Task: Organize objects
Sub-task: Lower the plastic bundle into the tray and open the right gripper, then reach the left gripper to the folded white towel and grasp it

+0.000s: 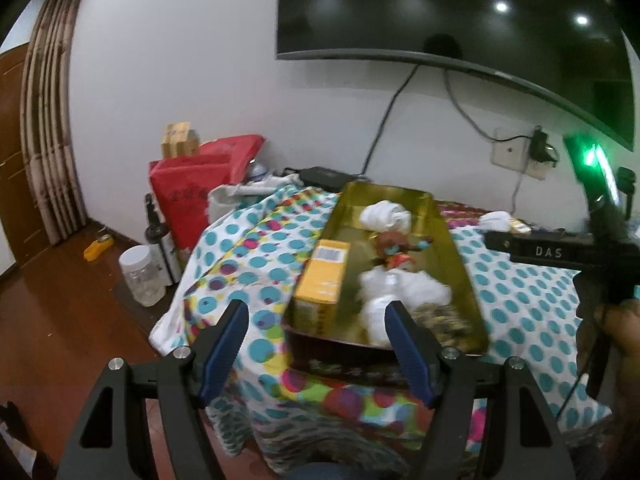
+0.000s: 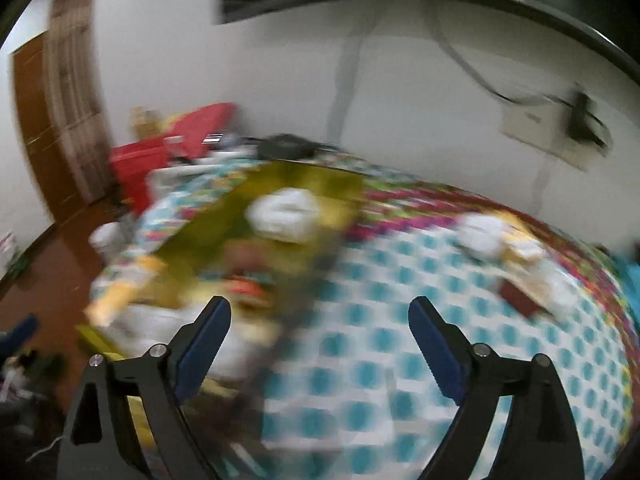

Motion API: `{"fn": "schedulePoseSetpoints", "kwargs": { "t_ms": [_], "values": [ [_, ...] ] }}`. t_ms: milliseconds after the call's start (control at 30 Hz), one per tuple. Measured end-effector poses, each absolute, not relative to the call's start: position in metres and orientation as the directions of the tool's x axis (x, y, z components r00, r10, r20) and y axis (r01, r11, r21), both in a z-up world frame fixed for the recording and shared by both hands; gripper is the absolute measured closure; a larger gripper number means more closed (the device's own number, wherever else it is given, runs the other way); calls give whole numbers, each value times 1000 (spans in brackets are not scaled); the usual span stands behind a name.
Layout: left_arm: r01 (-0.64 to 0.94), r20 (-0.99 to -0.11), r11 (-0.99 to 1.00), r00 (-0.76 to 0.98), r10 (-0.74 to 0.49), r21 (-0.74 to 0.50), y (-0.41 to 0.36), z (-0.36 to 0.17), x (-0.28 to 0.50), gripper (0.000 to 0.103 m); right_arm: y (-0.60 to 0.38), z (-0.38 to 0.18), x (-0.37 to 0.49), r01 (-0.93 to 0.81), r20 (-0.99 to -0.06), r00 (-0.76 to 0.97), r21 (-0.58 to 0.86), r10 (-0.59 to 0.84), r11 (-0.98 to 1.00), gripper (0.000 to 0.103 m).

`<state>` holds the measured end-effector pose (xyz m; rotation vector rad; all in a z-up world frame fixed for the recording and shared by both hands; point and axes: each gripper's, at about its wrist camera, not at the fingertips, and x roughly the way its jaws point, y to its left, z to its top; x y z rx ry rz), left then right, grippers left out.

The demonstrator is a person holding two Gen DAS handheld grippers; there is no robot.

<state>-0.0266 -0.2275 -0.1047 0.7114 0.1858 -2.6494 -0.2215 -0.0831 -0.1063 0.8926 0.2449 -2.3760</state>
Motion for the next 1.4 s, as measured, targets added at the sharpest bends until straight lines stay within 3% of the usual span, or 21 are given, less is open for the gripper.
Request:
{"fn": "schedulePoseSetpoints", "kwargs": {
  "t_ms": [233, 533, 700, 933, 1100, 1400],
  "values": [
    [294, -527, -956, -811, -253, 7, -180, -104, -47, 30, 27, -132, -295, 325, -692, -684, -5, -231, -946, 12],
    [155, -595, -987, -797, -102, -39, -116, -100, -115, 30, 85, -148, -339, 234, -721, -683, -60, -120, -970, 12],
    [125, -605, -991, -786, -124, 41, -86, -104, -161, 30, 103, -154, -347, 213, -726, -668, 22, -162, -977, 9],
    [131, -632, -990, -763, -133, 51, -65, -110, -242, 30, 116, -157, -347, 228, -724, -642, 133, -251, -965, 1],
    [122, -627, -989, -765, -148, 84, -64, -110, -303, 30, 123, -157, -346, 204, -715, -648, 168, -262, -964, 0],
    [100, -732, -994, -674, -99, 42, -76, -140, -397, 30, 124, -157, -346, 214, -703, -652, 187, -283, -959, 0]
  ]
}}
